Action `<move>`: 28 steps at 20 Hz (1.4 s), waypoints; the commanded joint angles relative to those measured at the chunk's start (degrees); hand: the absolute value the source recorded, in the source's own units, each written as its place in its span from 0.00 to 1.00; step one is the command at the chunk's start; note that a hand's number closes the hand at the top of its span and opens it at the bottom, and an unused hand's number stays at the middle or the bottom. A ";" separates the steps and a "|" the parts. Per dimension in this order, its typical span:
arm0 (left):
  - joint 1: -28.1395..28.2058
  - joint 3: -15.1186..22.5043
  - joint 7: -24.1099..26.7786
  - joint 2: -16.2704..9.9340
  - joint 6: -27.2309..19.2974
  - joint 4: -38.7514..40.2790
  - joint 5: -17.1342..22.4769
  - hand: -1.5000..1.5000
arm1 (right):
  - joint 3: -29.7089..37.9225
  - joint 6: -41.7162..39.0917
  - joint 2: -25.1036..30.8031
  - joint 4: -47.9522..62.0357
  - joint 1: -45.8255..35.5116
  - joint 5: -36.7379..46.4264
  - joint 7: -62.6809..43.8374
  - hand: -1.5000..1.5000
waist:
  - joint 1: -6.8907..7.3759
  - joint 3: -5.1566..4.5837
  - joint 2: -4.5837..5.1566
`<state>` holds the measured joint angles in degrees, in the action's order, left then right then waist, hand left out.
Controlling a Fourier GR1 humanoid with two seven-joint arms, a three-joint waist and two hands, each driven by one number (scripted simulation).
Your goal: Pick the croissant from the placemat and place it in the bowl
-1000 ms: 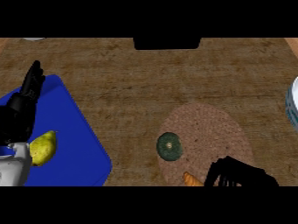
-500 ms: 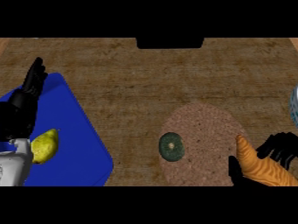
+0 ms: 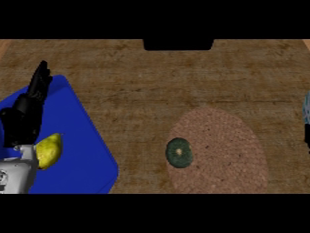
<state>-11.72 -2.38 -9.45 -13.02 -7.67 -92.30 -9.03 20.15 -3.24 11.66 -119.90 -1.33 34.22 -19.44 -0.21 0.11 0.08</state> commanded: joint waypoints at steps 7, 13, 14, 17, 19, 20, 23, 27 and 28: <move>0.22 1.84 0.60 1.72 -0.40 -0.17 -1.57 0.50 | 13.01 9.29 15.72 35.42 -7.40 3.45 21.99 1.00 | 1.27 0.01 0.31; -1.51 -0.21 0.32 1.07 1.62 1.77 0.76 0.50 | 13.65 17.77 21.40 60.64 -17.45 5.98 31.48 1.00 | 1.34 -0.02 0.27; -0.59 -0.58 0.00 0.50 1.29 -0.18 0.44 0.50 | 14.64 18.80 22.23 66.09 -19.34 5.09 33.61 1.00 | 1.80 0.03 0.33; -2.25 1.41 -0.59 1.64 0.06 0.45 -1.95 0.50 | 15.63 16.40 22.31 75.45 -24.35 2.30 32.39 1.00 | 2.06 0.08 0.60; -2.11 -0.22 1.12 0.04 2.27 2.44 -0.15 0.50 | 15.52 14.01 22.74 80.60 -26.53 0.72 34.92 0.00 | 2.02 0.06 0.64; -2.05 -0.50 0.25 0.26 2.10 0.46 0.36 0.50 | 15.97 11.62 23.81 82.37 -27.10 -1.03 37.84 0.00 | 1.85 0.05 0.46; -4.39 0.35 -3.86 0.88 1.57 -0.69 -0.37 0.50 | 17.88 11.00 24.03 88.88 -30.21 -3.59 43.31 0.00 | 2.23 0.16 0.67; 0.58 0.77 1.82 2.42 0.42 1.51 -1.35 0.50 | 21.13 8.22 27.79 95.01 -31.30 -7.30 51.99 0.00 | 1.98 0.10 0.58; -0.29 1.34 -0.13 2.68 -0.26 -0.96 -2.08 0.50 | 21.82 9.08 26.96 95.14 -32.04 -8.33 53.11 0.00 | 1.91 0.10 0.46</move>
<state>-13.05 -1.66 -9.54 -11.15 -7.15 -91.71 -10.33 39.83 5.78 37.82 -30.16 -30.85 28.70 27.84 1.71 0.23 0.66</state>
